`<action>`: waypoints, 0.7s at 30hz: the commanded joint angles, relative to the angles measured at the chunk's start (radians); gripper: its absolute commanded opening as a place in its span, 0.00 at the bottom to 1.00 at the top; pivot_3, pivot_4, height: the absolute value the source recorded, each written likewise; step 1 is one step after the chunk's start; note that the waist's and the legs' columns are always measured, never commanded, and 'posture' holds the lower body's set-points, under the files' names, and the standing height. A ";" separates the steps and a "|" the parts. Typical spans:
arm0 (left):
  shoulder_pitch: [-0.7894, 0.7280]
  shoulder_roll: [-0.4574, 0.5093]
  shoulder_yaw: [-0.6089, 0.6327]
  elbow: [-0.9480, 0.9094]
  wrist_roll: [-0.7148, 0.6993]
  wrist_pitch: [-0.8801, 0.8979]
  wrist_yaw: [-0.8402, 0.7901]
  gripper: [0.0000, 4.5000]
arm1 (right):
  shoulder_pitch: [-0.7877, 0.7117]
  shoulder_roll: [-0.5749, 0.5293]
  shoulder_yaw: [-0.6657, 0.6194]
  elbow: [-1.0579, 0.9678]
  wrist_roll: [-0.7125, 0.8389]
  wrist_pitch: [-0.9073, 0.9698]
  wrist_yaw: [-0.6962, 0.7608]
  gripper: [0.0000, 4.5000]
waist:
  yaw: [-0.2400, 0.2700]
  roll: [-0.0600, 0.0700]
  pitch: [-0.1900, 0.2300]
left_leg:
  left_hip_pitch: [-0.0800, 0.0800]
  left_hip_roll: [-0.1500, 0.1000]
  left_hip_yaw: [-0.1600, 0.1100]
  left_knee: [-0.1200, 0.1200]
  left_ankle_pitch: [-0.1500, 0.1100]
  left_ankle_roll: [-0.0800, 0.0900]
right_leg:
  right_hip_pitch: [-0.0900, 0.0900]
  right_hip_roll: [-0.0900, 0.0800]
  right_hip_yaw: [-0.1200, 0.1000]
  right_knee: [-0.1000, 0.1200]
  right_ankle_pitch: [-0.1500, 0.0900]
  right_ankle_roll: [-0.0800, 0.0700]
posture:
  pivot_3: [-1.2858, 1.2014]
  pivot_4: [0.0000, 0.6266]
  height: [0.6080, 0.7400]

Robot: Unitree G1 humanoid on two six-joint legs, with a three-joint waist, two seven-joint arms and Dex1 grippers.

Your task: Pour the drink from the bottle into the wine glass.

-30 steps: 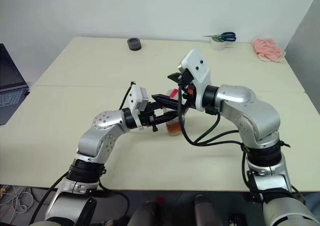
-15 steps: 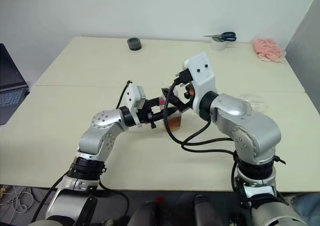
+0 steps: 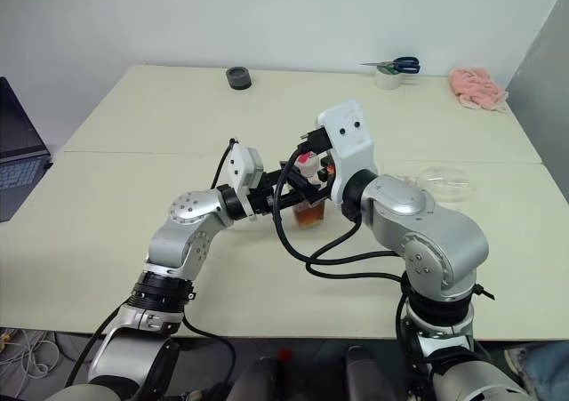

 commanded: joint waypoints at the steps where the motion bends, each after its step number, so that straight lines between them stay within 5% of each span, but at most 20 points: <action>1: -0.023 -0.003 0.012 -0.036 -0.009 -0.019 -0.003 0.39 | -0.007 0.008 -0.006 -0.010 -0.009 -0.007 -0.011 0.96 | 0.000 0.000 0.000 | 0.000 0.000 0.000 0.000 0.000 0.000 | 0.000 0.000 0.000 0.000 0.000 0.000 | 0.52 0.24 1.00; 10: -0.011 0.005 0.017 -0.051 -0.010 -0.013 -0.001 0.39 | -0.008 0.029 0.000 0.012 -0.014 -0.023 -0.027 0.96 | 0.000 0.000 0.000 | 0.000 0.000 0.000 0.000 0.000 0.000 | 0.000 0.000 0.000 0.000 0.000 0.000 | 0.52 0.24 1.00; 13: -0.008 0.007 0.017 -0.054 -0.010 -0.011 0.002 0.39 | -0.008 0.033 0.001 0.014 -0.018 -0.026 -0.027 0.83 | 0.000 0.000 0.000 | 0.000 0.000 0.000 0.000 0.000 0.000 | 0.000 0.000 0.000 0.000 0.000 0.000 | 0.52 0.24 1.00; 18: -0.010 0.008 0.017 -0.053 -0.008 -0.011 0.003 0.39 | -0.010 0.036 0.003 0.017 -0.026 -0.026 -0.024 0.43 | -0.001 0.000 0.000 | 0.000 0.000 0.000 0.000 0.000 0.000 | 0.000 0.000 0.000 0.000 0.000 0.000 | 0.52 0.24 1.00; 21: -0.012 0.008 0.017 -0.052 -0.007 -0.011 0.004 0.39 | -0.010 0.036 0.004 0.019 -0.028 -0.025 -0.020 0.41 | 0.000 0.000 0.000 | 0.000 0.000 0.000 0.000 0.000 0.000 | 0.000 0.000 0.000 0.000 0.000 0.000 | 0.52 0.24 1.00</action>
